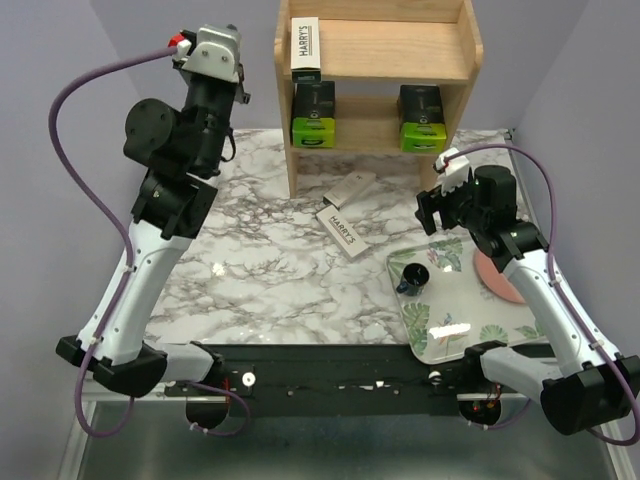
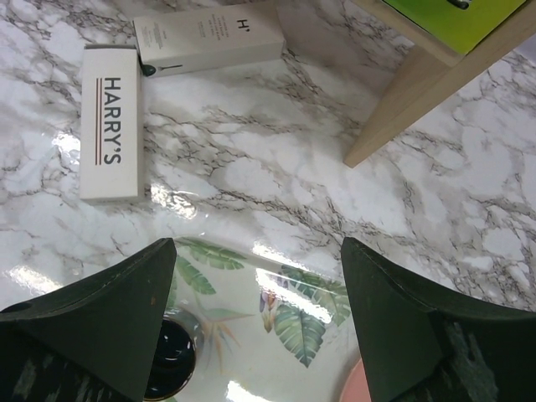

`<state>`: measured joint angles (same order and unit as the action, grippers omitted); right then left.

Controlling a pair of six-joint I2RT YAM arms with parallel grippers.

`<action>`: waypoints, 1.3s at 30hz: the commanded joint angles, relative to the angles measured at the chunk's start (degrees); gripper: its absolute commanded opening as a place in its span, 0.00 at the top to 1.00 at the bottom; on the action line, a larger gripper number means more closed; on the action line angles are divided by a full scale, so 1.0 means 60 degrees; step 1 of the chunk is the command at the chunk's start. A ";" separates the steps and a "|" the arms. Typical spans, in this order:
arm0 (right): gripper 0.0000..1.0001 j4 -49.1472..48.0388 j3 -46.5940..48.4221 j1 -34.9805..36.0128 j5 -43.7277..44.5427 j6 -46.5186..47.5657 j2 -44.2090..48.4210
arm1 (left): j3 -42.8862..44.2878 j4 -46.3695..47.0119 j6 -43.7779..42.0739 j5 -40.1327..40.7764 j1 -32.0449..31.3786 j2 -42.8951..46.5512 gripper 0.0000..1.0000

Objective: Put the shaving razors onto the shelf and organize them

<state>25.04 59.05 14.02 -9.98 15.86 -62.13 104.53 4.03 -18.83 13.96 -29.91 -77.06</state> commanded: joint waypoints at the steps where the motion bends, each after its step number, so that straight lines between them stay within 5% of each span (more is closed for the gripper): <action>1: 0.12 -0.0101 0.0032 -0.0081 -0.0329 -0.0153 -0.0016 | -0.1366 -0.2077 0.0660 -0.2954 0.0063 0.0069 1.00; 17: 0.12 -0.0159 -0.0377 -0.0081 -0.0271 -0.0050 0.0130 | 0.0038 -0.1800 0.2830 -0.3454 0.0385 -0.2302 1.00; 39: 0.12 -0.0350 -0.0818 -0.0345 -0.0329 0.0052 0.0086 | 0.2601 -0.1713 0.2582 -0.3001 0.1001 -0.4398 1.00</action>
<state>24.47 54.78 12.60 -11.29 16.01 -62.13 117.12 -7.79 -2.94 -5.87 -24.10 -101.21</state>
